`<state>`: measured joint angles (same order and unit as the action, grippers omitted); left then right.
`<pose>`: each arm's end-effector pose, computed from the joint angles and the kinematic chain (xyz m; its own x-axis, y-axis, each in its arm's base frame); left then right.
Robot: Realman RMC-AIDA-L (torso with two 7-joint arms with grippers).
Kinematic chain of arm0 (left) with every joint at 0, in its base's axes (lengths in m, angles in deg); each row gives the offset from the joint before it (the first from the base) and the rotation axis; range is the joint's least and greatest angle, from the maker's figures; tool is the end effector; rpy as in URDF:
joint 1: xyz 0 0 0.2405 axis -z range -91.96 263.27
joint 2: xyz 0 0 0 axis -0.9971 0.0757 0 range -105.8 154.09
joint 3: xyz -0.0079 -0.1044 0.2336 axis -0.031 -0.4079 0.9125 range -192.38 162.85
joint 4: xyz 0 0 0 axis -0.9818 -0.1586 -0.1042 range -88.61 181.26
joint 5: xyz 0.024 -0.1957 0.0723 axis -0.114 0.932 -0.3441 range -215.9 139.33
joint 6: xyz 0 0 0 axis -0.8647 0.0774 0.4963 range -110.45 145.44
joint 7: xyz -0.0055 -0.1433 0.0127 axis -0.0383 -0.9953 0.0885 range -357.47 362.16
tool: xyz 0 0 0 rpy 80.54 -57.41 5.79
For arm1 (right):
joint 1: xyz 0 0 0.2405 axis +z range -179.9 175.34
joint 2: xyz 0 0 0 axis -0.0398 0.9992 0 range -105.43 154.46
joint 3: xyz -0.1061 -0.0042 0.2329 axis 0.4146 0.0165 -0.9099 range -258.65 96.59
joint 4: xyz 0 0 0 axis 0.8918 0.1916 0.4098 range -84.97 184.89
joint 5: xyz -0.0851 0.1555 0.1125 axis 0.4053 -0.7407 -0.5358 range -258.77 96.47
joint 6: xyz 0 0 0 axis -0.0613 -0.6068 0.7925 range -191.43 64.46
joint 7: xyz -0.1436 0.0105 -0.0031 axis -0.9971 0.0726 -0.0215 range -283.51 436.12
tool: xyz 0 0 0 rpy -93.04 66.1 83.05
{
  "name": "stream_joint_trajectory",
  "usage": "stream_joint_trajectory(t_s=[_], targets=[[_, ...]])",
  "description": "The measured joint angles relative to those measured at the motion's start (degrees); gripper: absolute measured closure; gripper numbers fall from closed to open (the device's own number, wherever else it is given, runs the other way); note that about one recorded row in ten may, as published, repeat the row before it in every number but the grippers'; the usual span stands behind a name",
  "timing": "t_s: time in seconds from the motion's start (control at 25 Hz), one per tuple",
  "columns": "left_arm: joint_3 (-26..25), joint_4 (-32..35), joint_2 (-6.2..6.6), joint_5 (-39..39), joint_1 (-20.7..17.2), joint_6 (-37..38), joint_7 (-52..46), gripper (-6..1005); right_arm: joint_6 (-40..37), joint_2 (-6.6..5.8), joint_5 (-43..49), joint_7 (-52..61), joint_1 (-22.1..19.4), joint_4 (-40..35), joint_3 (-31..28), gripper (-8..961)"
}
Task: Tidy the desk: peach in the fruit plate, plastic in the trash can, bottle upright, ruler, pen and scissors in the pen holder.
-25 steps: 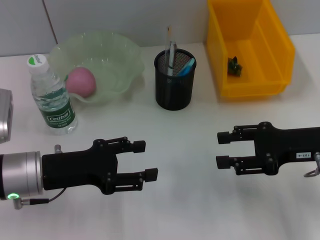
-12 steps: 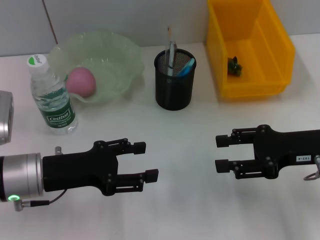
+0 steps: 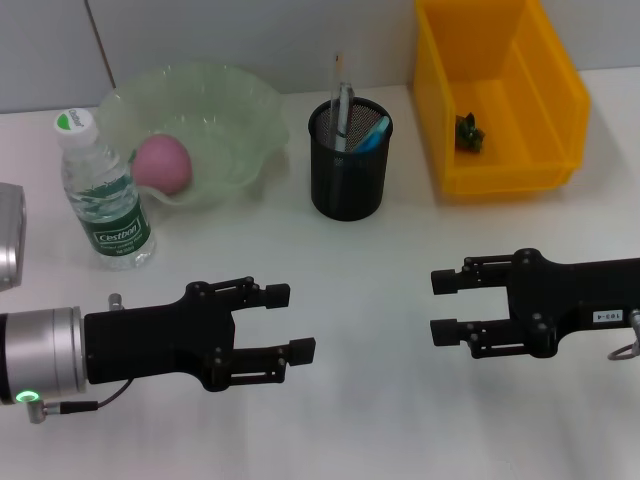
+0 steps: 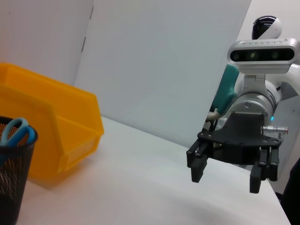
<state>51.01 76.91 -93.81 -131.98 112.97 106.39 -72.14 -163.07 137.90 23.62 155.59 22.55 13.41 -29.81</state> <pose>-0.2420 0.2942 -0.0468 0.7739 0.3410 0.5337 0.3661 -0.9285 0.0624 0.2726 0.2911 0.0197 0.7851 -0.3562 -0.5067 -0.3980 -0.9170 0.0278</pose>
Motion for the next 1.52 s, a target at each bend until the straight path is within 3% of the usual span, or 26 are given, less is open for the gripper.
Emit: stream_joint_trajectory(t_s=[1.52], targets=[[-0.12, 0.00, -0.08, 0.00, -0.16, 0.11, -0.18, 216, 0.00, 0.25, 0.70, -0.45, 0.31, -0.19, -0.36, 281]])
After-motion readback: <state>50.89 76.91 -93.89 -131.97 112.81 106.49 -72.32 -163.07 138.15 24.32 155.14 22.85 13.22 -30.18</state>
